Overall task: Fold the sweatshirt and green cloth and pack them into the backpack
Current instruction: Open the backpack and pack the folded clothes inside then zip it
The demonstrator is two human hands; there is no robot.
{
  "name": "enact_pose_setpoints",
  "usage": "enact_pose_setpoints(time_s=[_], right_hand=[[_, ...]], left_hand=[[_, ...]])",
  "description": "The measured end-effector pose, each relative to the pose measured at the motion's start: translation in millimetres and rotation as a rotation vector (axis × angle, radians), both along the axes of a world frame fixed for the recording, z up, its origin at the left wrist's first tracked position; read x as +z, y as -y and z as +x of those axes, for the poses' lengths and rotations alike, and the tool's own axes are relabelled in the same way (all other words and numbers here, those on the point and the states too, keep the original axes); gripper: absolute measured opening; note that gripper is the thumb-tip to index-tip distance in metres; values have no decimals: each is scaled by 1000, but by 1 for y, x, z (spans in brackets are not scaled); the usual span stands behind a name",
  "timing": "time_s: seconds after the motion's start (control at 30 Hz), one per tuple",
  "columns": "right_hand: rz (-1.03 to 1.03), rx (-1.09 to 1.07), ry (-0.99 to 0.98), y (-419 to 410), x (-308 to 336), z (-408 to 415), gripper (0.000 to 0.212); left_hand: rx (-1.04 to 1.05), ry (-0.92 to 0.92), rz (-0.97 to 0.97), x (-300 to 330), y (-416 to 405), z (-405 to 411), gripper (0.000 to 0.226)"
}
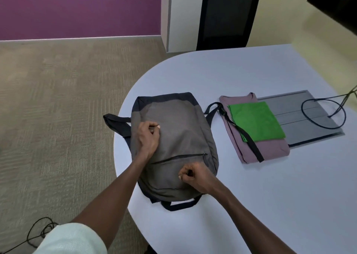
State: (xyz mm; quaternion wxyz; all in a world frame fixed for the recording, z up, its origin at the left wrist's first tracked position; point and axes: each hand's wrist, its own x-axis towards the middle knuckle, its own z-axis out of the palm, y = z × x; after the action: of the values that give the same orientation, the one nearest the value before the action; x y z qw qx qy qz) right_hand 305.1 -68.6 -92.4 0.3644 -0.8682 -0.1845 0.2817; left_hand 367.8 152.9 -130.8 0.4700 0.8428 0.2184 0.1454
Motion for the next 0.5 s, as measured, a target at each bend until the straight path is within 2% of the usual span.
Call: enact_pose_setpoints(time_s=[0.17, 0.37, 0.5], right_hand=[[50, -269, 52, 74, -4, 5, 14], [45, -645, 105, 177, -1, 21, 10], [-7, -746, 140, 235, -2, 39, 10]], left_hand=[[-64, 3, -85, 4, 77, -1, 5], [-219, -85, -201, 10, 178, 3, 4], [-228, -238, -447, 7, 243, 17, 4]])
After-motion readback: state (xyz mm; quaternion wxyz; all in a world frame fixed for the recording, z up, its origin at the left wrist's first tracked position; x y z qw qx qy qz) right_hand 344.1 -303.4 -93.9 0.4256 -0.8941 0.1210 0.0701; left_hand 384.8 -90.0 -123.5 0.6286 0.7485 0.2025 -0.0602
